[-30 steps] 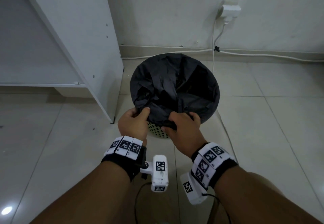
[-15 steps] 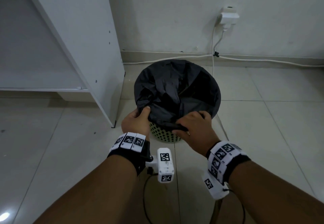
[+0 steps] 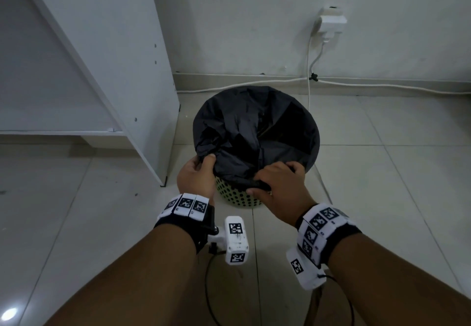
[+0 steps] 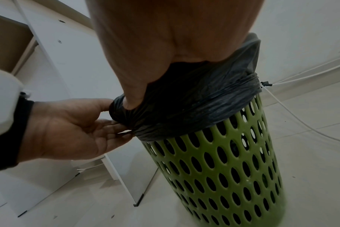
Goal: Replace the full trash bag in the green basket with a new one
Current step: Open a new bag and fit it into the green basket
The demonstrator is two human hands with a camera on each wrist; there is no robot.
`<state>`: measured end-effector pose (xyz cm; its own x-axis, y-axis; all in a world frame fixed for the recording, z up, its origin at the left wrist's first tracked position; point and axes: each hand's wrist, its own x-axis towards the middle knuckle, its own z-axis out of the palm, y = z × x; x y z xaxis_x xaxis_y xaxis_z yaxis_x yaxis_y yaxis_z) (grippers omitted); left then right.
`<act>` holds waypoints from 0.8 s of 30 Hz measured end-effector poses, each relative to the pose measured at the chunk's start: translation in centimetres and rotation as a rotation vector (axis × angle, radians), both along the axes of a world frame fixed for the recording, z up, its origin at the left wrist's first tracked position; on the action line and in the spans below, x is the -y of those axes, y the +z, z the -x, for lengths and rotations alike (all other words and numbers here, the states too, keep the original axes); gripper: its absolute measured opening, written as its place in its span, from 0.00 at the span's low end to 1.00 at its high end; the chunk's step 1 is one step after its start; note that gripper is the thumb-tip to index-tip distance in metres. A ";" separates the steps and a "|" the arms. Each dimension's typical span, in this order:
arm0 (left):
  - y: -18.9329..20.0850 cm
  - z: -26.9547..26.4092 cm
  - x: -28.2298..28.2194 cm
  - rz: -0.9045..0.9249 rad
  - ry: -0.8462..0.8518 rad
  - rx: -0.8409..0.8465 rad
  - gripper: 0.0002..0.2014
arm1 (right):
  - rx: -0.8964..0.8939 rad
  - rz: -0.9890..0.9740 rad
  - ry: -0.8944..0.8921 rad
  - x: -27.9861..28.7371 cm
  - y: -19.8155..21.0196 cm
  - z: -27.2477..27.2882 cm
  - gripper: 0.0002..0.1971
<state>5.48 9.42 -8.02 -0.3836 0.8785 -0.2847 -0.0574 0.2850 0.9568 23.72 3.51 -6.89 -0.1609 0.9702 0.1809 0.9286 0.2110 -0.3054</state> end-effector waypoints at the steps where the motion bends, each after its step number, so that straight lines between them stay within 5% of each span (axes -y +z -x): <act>1: -0.1 0.0 0.0 0.003 -0.009 0.002 0.13 | 0.001 0.004 0.000 0.0 0.0 0.0 0.21; 6: -0.3 0.2 0.3 0.025 0.005 0.125 0.27 | 0.009 0.026 -0.015 -0.1 0.1 0.1 0.22; 16: 0.3 0.0 0.7 0.009 -0.010 0.014 0.13 | 0.016 0.016 -0.028 -0.2 -0.1 0.0 0.19; 24: -0.6 0.7 -0.5 0.039 -0.118 0.000 0.18 | 0.011 0.021 -0.040 -0.6 0.1 0.0 0.19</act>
